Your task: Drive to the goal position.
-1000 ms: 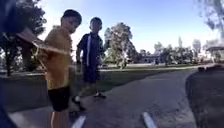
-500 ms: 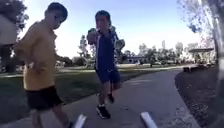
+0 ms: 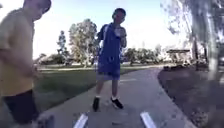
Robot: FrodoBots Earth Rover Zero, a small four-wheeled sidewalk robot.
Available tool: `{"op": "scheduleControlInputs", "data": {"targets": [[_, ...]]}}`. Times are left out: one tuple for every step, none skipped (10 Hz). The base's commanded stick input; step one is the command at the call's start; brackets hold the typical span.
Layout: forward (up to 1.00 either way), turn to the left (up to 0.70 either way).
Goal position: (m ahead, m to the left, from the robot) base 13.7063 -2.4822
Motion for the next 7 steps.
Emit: {"op": "scheduleControlInputs", "data": {"targets": [[0.4, 0.0], [0.96, 0.0], [0.94, 0.0], [0.96, 0.0], [0.97, 0.0], [0.97, 0.0], [0.97, 0.0]]}}
